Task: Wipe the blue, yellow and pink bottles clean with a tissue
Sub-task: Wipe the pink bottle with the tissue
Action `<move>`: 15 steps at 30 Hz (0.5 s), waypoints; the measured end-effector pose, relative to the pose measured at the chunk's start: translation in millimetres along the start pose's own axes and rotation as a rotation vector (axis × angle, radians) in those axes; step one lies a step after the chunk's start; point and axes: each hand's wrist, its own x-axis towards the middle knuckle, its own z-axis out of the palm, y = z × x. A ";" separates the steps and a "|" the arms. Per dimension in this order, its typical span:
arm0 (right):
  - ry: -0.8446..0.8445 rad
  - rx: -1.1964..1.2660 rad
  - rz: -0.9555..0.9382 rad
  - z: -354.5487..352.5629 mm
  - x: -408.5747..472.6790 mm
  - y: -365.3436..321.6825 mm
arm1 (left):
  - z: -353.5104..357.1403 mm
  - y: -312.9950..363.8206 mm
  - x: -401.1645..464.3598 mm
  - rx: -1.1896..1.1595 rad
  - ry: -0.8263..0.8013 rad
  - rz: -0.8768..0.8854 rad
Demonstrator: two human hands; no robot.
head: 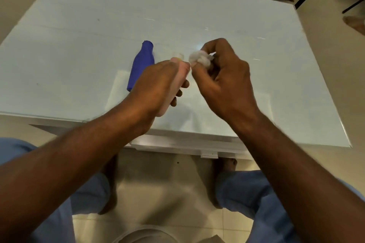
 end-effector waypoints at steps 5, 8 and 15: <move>-0.298 0.037 -0.139 15.8 -29.4 -18.0 | -8.4 -10.5 6.5 -0.293 0.053 -0.044; -0.185 -0.003 -0.098 11.8 -16.9 -9.8 | -11.7 -14.8 14.7 -0.293 0.087 -0.040; -0.248 0.119 -0.086 12.3 -24.2 -18.1 | -10.5 -13.7 14.6 -0.378 0.065 -0.014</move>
